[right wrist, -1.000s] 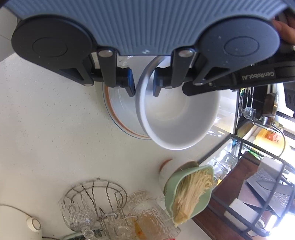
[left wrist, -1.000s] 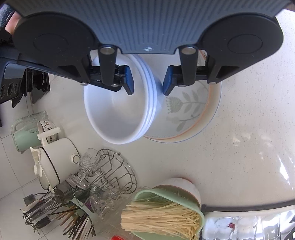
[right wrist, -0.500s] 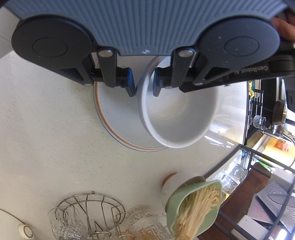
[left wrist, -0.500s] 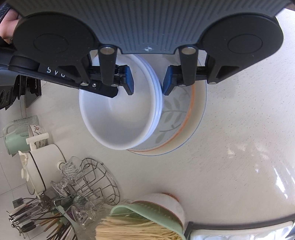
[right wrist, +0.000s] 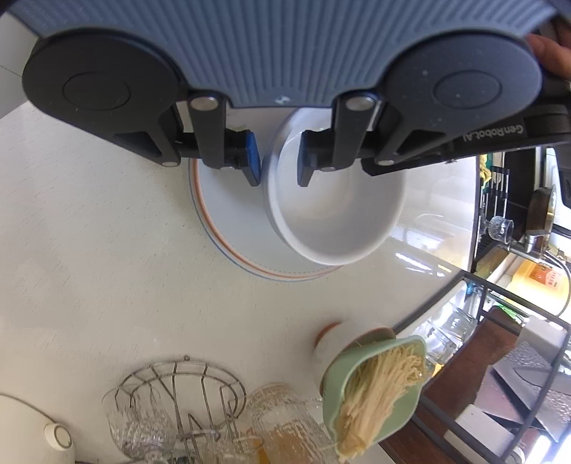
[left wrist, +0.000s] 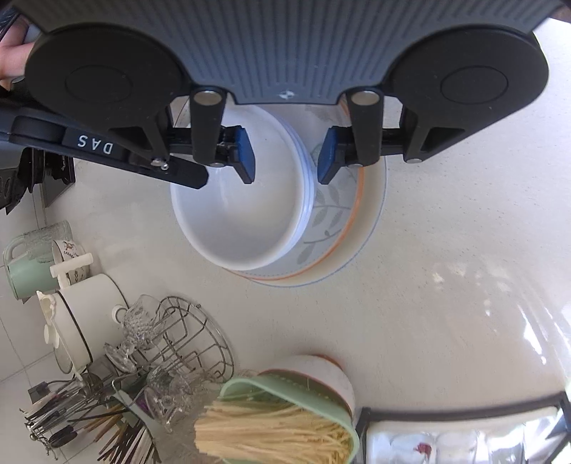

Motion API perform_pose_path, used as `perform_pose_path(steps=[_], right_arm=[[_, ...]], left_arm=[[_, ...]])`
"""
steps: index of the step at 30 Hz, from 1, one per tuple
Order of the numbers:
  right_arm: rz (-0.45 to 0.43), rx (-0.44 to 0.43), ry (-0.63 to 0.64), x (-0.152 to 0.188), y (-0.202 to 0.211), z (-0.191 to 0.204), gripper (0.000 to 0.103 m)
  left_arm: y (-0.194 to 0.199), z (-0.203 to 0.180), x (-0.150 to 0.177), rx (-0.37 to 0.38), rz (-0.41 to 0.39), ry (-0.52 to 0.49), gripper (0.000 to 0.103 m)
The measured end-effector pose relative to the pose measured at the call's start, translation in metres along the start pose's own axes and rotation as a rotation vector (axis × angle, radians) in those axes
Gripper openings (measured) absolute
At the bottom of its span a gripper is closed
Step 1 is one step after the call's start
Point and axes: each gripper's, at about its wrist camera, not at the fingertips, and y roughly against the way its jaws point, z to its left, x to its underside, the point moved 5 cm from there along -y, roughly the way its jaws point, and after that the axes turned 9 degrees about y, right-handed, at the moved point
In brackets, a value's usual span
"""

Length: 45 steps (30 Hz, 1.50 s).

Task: Organize plates and bowls
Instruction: 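Lower the bowl stack onto the plates and open both grippers, then raise both tools and pull them back from the stack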

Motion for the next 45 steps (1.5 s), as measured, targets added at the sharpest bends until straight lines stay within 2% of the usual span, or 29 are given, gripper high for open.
perform_pose_path(steps=[7, 15, 21, 26, 30, 34, 36, 39, 45], right_arm=[[-0.048, -0.016, 0.034, 0.002, 0.022, 0.002, 0.027], [-0.125, -0.025, 0.121, 0.008, 0.061, 0.009, 0.027], [-0.216, -0.024, 0.198, 0.013, 0.104, 0.010, 0.027], [-0.302, -0.023, 0.249, 0.024, 0.143, 0.012, 0.027], [-0.359, -0.021, 0.283, 0.039, 0.171, 0.014, 0.027], [-0.413, -0.027, 0.308, 0.056, 0.198, 0.016, 0.027], [-0.438, -0.031, 0.315, 0.066, 0.210, 0.017, 0.027], [-0.468, -0.034, 0.329, 0.081, 0.225, 0.019, 0.027], [-0.496, -0.034, 0.342, 0.112, 0.245, 0.016, 0.027]], left_arm=[[0.035, -0.010, 0.010, -0.025, -0.098, -0.025, 0.045], [0.085, -0.041, 0.030, -0.041, -0.239, -0.057, 0.045], [0.121, -0.073, 0.056, -0.058, -0.340, -0.107, 0.045], [0.153, -0.097, 0.090, -0.048, -0.411, -0.131, 0.045], [0.176, -0.111, 0.120, -0.074, -0.461, -0.154, 0.050], [0.195, -0.118, 0.152, -0.075, -0.489, -0.163, 0.051], [0.204, -0.118, 0.168, -0.085, -0.506, -0.163, 0.060], [0.217, -0.113, 0.190, -0.093, -0.534, -0.145, 0.067], [0.233, -0.104, 0.228, -0.106, -0.559, -0.117, 0.074]])
